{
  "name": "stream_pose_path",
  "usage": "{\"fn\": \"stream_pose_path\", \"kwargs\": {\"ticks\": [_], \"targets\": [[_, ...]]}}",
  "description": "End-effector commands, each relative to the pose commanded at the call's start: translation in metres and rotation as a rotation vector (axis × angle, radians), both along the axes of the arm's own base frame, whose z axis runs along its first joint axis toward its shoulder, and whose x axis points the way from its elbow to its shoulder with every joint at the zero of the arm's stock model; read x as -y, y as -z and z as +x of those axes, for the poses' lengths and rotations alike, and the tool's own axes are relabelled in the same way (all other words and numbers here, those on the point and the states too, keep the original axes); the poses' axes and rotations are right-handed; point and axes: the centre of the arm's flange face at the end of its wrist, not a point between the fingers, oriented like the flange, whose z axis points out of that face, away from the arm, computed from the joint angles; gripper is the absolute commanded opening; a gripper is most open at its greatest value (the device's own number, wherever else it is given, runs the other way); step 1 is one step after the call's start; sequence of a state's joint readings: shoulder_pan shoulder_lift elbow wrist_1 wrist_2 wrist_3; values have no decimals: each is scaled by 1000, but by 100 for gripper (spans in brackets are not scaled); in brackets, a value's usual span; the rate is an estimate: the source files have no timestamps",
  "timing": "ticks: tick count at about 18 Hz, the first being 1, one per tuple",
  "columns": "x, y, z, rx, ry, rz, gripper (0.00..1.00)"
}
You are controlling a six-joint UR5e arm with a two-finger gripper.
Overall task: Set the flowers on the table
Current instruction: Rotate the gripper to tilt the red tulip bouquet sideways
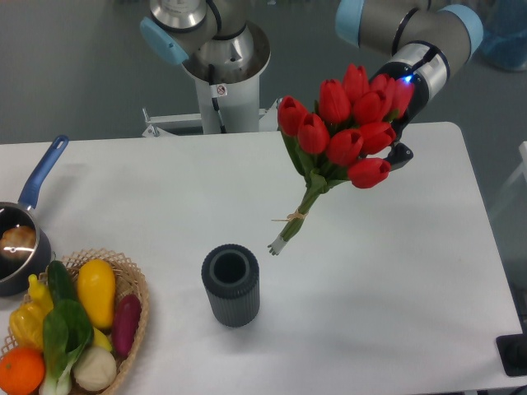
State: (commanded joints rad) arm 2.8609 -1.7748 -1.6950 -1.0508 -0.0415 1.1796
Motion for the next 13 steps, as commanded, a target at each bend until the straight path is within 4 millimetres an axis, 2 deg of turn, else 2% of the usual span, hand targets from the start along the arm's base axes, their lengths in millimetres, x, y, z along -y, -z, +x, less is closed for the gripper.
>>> {"fn": "stream_pose_path", "kwargs": {"ticks": [13], "targets": [[14,1,-7,2,-30,-16,42]]}}
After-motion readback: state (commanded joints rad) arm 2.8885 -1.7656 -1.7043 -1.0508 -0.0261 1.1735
